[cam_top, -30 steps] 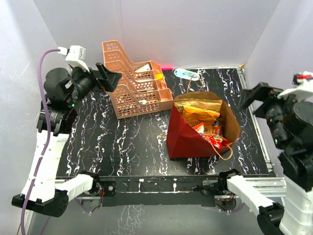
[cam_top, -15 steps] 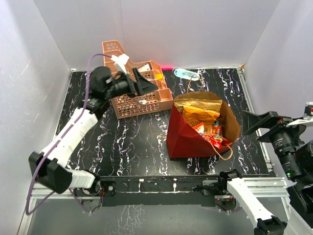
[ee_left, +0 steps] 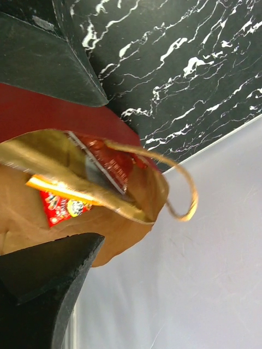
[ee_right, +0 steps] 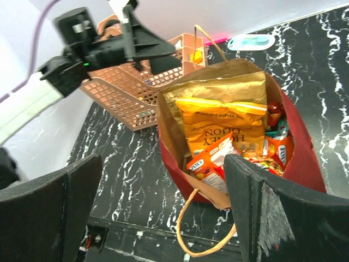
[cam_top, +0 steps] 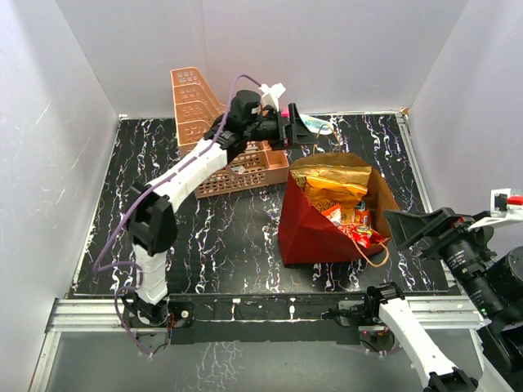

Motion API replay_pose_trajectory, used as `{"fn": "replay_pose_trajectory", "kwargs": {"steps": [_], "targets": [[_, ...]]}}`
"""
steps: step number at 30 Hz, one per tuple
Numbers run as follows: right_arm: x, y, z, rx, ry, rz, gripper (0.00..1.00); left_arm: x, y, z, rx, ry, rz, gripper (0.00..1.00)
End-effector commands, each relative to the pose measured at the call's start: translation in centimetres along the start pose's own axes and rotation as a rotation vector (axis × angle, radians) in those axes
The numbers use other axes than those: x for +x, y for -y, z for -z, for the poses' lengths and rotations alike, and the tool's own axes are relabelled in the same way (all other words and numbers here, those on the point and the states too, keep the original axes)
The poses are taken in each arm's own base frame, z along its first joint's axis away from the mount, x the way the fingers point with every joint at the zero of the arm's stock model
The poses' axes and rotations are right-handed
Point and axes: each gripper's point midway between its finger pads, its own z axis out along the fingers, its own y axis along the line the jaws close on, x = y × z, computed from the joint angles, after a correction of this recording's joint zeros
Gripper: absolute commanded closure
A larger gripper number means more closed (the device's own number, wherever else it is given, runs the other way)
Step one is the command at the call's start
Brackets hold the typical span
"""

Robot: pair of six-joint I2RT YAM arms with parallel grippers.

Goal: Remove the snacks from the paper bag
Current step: Move the paper bag to the center of the board.

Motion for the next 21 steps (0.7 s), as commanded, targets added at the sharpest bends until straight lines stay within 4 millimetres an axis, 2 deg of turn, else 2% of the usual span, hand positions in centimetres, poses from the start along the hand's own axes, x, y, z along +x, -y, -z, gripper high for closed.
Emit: {"fn": "replay_pose_trajectory", "kwargs": {"steps": [1, 4, 7, 12, 17, 21], "targets": [[0.1, -1.3, 1.1, -0.057, 0.002, -0.058, 0.02, -0.2, 1.2, -2.0, 0.048, -0.031, -0.019, 0.02], [0.1, -1.4, 1.5, -0.059, 0.001, -0.069, 0.02, -0.1, 0.5, -3.5, 0.072, -0.036, 0.02, 0.02], [0.3, -1.2, 1.6, -0.051, 0.006, -0.075, 0.02, 0.4, 1.1, -4.8, 0.136, -0.051, 0.054, 0.11], [0.9, -1.0, 0.8, -0.045, -0.028, -0.077, 0.02, 0.8, 2.1, -6.1, 0.192, -0.061, 0.081, 0.38], [1.6, -0.9, 0.3, -0.047, -0.056, -0.078, 0.02, -0.1, 2.4, -6.4, 0.197, -0.03, 0.08, 0.7], [2.1, -0.5, 0.0, -0.033, -0.068, -0.079, 0.02, -1.3, 3.3, -6.0, 0.199, 0.007, 0.055, 0.93]]}}
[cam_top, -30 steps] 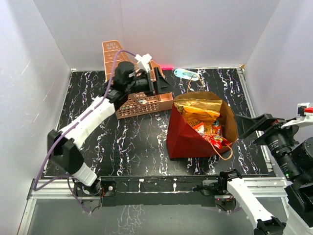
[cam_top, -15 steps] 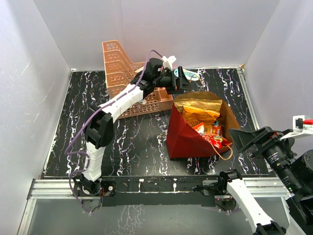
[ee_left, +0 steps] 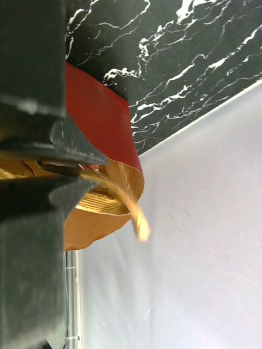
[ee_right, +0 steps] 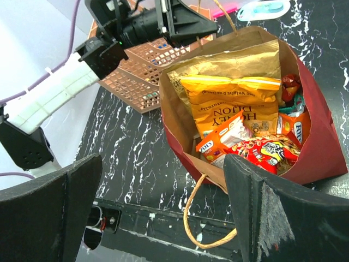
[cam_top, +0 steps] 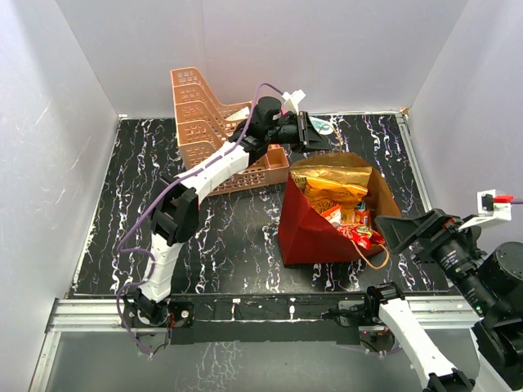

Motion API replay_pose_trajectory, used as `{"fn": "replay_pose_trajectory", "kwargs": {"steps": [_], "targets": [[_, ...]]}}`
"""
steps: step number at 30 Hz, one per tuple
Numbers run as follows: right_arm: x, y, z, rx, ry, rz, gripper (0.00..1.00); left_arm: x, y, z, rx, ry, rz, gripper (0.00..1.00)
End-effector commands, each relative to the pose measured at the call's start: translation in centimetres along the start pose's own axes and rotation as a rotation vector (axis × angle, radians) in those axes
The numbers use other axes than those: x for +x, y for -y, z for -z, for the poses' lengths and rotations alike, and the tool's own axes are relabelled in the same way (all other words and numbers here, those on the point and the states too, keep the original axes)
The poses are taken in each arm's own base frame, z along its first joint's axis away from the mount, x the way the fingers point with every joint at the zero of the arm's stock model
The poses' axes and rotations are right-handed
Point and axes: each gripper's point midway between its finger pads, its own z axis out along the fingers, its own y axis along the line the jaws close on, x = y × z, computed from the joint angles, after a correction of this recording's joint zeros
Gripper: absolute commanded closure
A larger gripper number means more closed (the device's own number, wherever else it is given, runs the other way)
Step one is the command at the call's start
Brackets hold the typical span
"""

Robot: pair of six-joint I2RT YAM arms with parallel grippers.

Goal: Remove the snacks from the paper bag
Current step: Move the paper bag to the center of the board.

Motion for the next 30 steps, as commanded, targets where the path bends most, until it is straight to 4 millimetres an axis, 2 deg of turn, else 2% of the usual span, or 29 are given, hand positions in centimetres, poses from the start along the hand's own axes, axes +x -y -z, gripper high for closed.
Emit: {"fn": "replay_pose_trajectory", "kwargs": {"steps": [1, 4, 5, 7, 15, 19, 22, 27, 30], "targets": [[-0.1, -0.3, -0.3, -0.019, 0.009, -0.002, 0.02, -2.5, 4.7, 1.0, 0.079, 0.067, -0.086, 0.96], [0.1, -0.3, -0.7, -0.019, -0.006, -0.004, 0.02, -3.4, 5.5, 2.2, 0.052, 0.108, -0.12, 1.0], [0.2, -0.2, -0.8, -0.019, -0.011, -0.005, 0.02, -3.6, 5.3, 2.5, 0.029, 0.124, -0.126, 1.0], [0.4, -0.1, -1.0, -0.016, -0.02, -0.005, 0.02, -4.6, 5.7, 4.1, -0.009, 0.179, -0.147, 1.0], [1.4, 0.2, -2.1, -0.014, -0.071, -0.019, 0.02, -7.9, 5.3, 12.7, -0.105, 0.4, -0.133, 1.0], [1.6, 0.4, -2.5, -0.003, -0.077, -0.043, 0.02, -7.5, 4.5, 15.9, -0.146, 0.443, -0.114, 1.0], [1.7, 1.2, -2.9, 0.046, -0.07, -0.082, 0.02, -6.8, 4.4, 17.4, -0.17, 0.458, -0.111, 1.0], [1.7, 3.8, -3.2, 0.18, -0.018, -0.159, 0.02, -5.5, 3.9, 18.3, -0.197, 0.44, -0.093, 1.0], [2.4, 4.9, -4.1, 0.234, 0.003, -0.257, 0.02, -5.2, 4.0, 18.6, -0.203, 0.435, -0.092, 1.0]]}}
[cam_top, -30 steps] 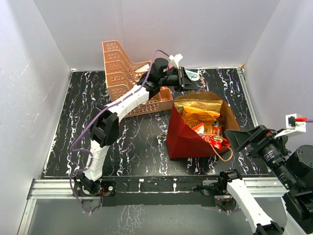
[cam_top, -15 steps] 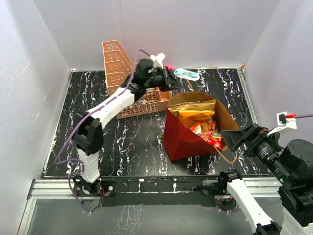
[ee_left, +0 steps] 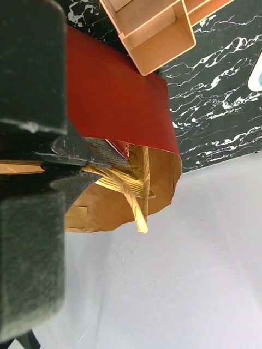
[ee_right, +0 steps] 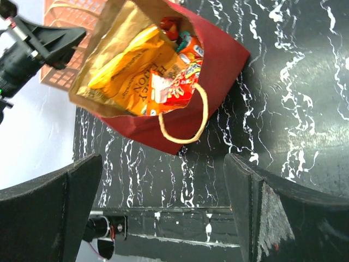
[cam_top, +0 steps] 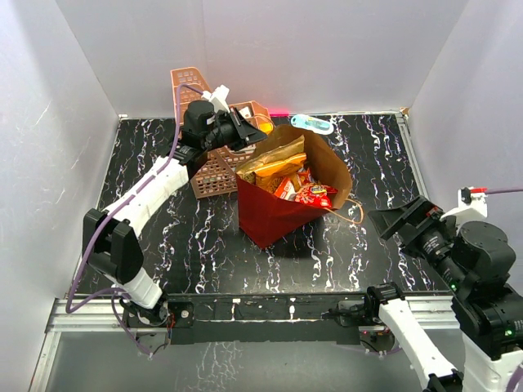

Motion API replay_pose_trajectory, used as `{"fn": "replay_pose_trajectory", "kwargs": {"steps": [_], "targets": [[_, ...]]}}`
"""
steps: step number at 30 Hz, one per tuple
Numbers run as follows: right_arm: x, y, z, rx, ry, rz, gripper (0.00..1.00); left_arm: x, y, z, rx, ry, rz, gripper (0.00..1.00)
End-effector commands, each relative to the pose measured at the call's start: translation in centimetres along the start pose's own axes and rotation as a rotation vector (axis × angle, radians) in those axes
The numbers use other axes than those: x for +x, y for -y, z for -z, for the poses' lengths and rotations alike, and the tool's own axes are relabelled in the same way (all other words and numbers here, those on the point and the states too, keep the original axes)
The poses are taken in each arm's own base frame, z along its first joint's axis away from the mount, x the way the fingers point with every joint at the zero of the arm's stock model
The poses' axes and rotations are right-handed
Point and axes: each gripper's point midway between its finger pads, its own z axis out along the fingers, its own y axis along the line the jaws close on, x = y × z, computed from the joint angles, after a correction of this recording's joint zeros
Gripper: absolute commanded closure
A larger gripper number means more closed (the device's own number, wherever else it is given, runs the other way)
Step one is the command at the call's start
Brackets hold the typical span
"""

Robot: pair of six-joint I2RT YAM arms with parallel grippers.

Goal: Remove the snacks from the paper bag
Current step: Move the paper bag to the center of the board.

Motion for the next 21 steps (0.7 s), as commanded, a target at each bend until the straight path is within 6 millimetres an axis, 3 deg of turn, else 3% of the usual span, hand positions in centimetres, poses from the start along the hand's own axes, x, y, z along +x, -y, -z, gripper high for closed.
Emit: {"fn": "replay_pose_trajectory", "kwargs": {"steps": [1, 6, 9, 15, 21], "targets": [[-0.7, 1.2, -1.5, 0.065, 0.083, -0.169, 0.02, -1.7, 4.5, 2.8, 0.102, 0.07, -0.063, 1.0], [1.1, -0.7, -4.4, -0.11, 0.054, -0.33, 0.02, -1.8, 4.5, 2.9, 0.088, 0.064, -0.067, 1.0], [2.1, -0.5, -6.4, -0.145, 0.044, -0.473, 0.03, -1.8, 4.4, 2.9, 0.088, 0.063, -0.065, 1.0], [1.6, -1.8, -8.9, -0.275, 0.071, -0.619, 0.04, -1.6, 4.4, 2.7, 0.09, 0.05, -0.055, 1.0], [1.1, -3.4, -10.5, -0.377, 0.034, -0.742, 0.22, -1.8, 5.0, 2.9, 0.108, 0.054, -0.046, 1.0]]}}
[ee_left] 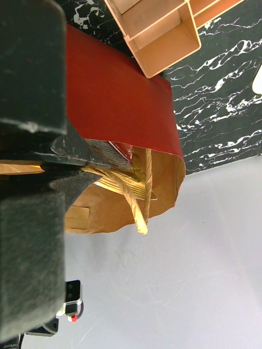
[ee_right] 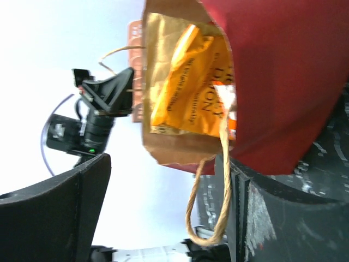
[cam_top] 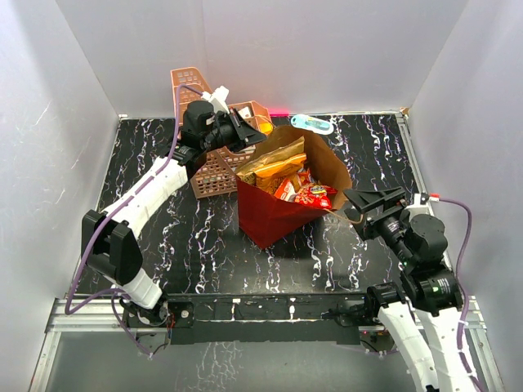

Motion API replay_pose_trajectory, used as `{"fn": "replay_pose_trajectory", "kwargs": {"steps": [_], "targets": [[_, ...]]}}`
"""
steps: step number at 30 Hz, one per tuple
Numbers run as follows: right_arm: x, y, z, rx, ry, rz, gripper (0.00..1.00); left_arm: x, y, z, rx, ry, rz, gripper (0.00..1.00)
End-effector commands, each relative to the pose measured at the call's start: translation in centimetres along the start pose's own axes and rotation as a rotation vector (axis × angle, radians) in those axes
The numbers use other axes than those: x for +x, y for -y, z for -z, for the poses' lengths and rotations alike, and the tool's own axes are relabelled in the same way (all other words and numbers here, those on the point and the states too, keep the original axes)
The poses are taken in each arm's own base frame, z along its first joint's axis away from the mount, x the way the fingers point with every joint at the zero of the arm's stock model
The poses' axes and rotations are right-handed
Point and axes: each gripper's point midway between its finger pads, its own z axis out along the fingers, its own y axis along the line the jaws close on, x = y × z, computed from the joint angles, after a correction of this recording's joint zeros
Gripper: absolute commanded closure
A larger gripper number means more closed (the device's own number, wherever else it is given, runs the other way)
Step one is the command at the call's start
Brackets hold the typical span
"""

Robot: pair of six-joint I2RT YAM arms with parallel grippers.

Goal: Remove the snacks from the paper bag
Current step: Move the paper bag to the center of the board, then adjust the paper bag at the center of the board.

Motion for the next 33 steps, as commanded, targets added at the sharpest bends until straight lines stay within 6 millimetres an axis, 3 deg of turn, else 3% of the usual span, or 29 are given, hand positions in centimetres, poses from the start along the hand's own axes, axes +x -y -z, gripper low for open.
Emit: {"fn": "replay_pose_trajectory", "kwargs": {"steps": [1, 4, 13, 20, 25, 33], "targets": [[-0.5, -5.9, -0.4, -0.247, -0.016, -0.116, 0.24, -2.1, 5.1, 2.6, 0.123, 0.065, -0.042, 1.0], [-0.8, -6.8, -0.6, -0.301, -0.009, -0.149, 0.29, -2.0, 5.2, 2.6, 0.128, 0.062, -0.036, 1.0], [-1.3, -6.2, -2.1, -0.314, 0.008, -0.201, 0.35, -1.8, 5.5, 2.7, 0.152, 0.057, -0.008, 1.0], [-1.7, -6.6, -1.4, -0.337, 0.033, -0.193, 0.56, -1.5, 5.4, 2.7, 0.153, 0.051, 0.002, 1.0], [-2.1, -6.9, -1.3, -0.346, 0.053, -0.208, 0.64, -1.4, 5.3, 2.8, 0.16, 0.051, 0.015, 1.0], [-2.5, -7.4, -1.6, -0.354, 0.061, -0.224, 0.63, -1.4, 5.4, 2.7, 0.161, 0.051, 0.027, 1.0]]}}
